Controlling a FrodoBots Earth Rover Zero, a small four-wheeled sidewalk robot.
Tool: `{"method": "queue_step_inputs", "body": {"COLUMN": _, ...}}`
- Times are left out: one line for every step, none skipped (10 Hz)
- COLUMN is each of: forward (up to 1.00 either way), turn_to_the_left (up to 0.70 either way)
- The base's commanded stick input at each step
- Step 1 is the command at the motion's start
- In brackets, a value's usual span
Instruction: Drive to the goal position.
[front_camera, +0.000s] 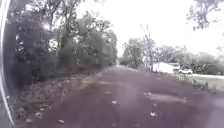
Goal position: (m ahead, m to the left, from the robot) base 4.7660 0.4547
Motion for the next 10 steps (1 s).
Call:
{"method": "queue_step_inputs", "body": {"forward": 0.70, "turn_to_the_left": 0.00}}
{"method": "queue_step_inputs", "body": {"forward": 0.70, "turn_to_the_left": 0.00}}
{"method": "queue_step_inputs", "body": {"forward": 0.70, "turn_to_the_left": 0.00}}
{"method": "queue_step_inputs", "body": {"forward": 0.70, "turn_to_the_left": 0.00}}
{"method": "queue_step_inputs", "body": {"forward": 0.70, "turn_to_the_left": 0.00}}
{"method": "queue_step_inputs", "body": {"forward": 0.70, "turn_to_the_left": 0.00}}
{"method": "queue_step_inputs", "body": {"forward": 0.70, "turn_to_the_left": -0.12}}
{"method": "queue_step_inputs", "body": {"forward": 0.70, "turn_to_the_left": -0.22}}
{"method": "queue_step_inputs", "body": {"forward": 0.70, "turn_to_the_left": -0.18}}
{"method": "queue_step_inputs", "body": {"forward": 0.70, "turn_to_the_left": -0.05}}
